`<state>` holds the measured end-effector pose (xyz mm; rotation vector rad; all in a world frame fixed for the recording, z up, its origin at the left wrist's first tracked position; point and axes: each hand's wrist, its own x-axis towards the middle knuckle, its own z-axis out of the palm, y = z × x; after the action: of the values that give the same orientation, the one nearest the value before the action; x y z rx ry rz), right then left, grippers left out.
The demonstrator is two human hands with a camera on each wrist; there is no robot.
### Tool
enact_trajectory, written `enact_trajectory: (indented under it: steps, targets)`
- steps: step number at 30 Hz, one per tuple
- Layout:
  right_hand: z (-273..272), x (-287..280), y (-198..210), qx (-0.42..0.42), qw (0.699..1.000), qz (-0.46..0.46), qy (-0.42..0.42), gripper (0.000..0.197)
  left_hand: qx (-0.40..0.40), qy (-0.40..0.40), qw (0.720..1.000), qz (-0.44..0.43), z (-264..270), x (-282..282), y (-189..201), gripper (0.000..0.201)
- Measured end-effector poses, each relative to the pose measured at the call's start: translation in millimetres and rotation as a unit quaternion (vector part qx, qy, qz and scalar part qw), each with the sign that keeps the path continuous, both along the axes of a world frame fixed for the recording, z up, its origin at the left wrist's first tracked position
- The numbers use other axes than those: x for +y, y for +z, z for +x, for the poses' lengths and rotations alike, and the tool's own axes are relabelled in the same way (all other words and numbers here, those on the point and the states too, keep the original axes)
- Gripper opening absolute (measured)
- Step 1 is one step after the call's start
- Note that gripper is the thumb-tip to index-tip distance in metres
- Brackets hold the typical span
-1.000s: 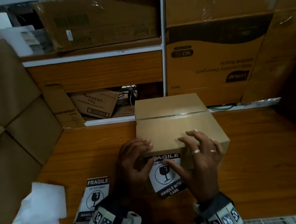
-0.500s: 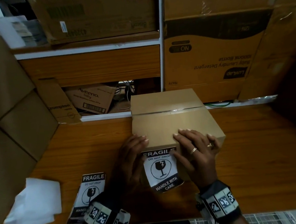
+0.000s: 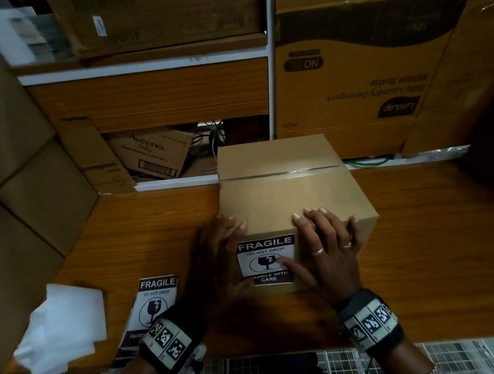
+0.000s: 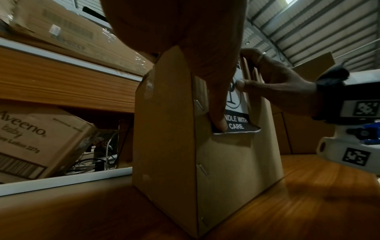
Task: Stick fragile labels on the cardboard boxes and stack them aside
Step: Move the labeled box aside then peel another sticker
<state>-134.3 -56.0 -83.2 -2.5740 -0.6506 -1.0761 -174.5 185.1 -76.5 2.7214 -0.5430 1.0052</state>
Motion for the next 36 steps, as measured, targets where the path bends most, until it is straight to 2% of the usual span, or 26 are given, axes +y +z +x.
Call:
enact_trajectory:
  steps: [3, 9, 15, 20, 24, 27, 30, 32, 36]
  targets:
    - [2.8, 1.5, -3.9, -0.001, 1.0, -0.009, -0.005, 0.091, -0.002, 0.021, 1.0, 0.019, -1.0, -0.5, -4.3, 0.129]
    - [8.0, -16.7, -11.2, -0.008, 0.994, -0.111, -0.001, 0.118, -0.003, 0.028, 0.998, 0.054, 0.3, 4.5, -4.7, 0.126]
    - [8.6, -7.3, -22.9, -0.009, 0.993, -0.113, -0.029, 0.127, -0.016, -0.003, 1.0, 0.009, 1.6, 3.7, -3.8, 0.124]
    - [8.0, 13.7, -27.9, -0.029, 0.998, -0.019, -0.045, 0.117, -0.011, -0.058, 0.996, -0.07, 5.3, 4.2, -0.9, 0.106]
    - [7.8, 17.6, -29.6, -0.06, 0.997, 0.029, -0.045, 0.109, -0.035, -0.095, 0.988, -0.117, 8.9, 11.9, 8.7, 0.066]
    - [4.9, 14.8, -30.4, -0.047, 0.998, 0.018, -0.033, 0.114, -0.03, -0.113, 0.981, -0.158, 7.4, 12.2, 13.5, 0.043]
    - [5.8, 8.0, -30.3, -0.049, 0.998, -0.027, -0.031, 0.123, -0.012, -0.105, 0.975, -0.193, 3.3, 7.5, 15.3, 0.038]
    - [6.4, 7.2, -29.6, -0.065, 0.997, -0.026, -0.03, 0.124, 0.003, -0.1, 0.972, -0.213, 0.0, 4.6, 15.9, 0.036]
    - [5.8, 25.0, -13.7, -0.084, 0.993, 0.059, -0.052, 0.112, 0.006, -0.101, 0.961, -0.257, -1.6, -1.2, 18.3, 0.03]
